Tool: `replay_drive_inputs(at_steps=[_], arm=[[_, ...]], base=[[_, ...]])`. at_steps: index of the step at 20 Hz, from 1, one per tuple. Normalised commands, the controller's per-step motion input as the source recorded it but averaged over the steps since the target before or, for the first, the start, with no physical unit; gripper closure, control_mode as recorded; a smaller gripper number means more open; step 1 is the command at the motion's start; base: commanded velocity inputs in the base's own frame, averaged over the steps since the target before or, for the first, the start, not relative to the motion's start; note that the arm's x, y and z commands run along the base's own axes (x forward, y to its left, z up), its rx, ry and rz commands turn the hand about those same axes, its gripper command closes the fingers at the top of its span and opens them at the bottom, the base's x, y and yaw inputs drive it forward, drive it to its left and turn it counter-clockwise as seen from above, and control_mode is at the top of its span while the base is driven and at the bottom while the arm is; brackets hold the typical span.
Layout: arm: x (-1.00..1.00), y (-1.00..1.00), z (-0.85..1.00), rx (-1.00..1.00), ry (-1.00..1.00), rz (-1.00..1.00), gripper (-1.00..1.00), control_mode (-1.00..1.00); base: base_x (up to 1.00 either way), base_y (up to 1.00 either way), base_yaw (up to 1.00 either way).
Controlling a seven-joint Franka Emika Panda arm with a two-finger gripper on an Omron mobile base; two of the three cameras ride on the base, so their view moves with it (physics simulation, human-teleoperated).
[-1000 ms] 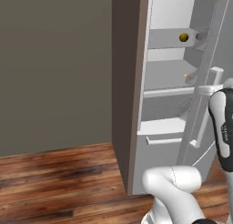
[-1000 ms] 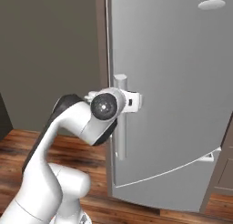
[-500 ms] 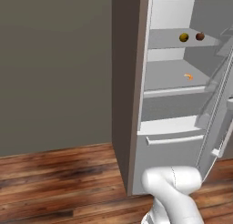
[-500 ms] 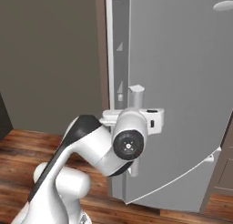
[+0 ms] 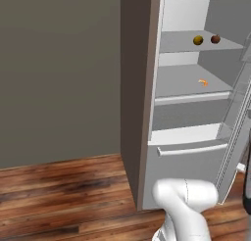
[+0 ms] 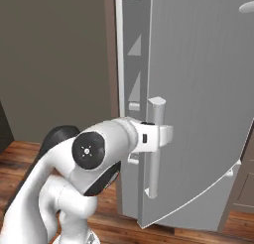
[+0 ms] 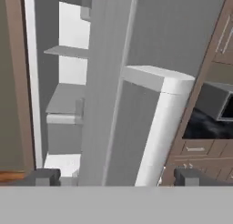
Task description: Open the fridge, remove the apple, lemon, and shrimp, and place them on any counter.
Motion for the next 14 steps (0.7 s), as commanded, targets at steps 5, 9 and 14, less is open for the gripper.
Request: replay_drive_inputs(at_steps=[5,9,14], arm=[[-0.71,0.51,0.62,-0.16,0.38,-0.1,-1.0,-1.0],[-0.29,0.76,0.43,-0.16,0.26,-0.16,-1.0,-1.0],[0.24,1.0,0.01,-0.2,0.13,-0.25,-1.0,-1.0]], base=[[0.0,0.0,0.0],[0.0,0.0,0.0],[0.0,0.0,0.0]])
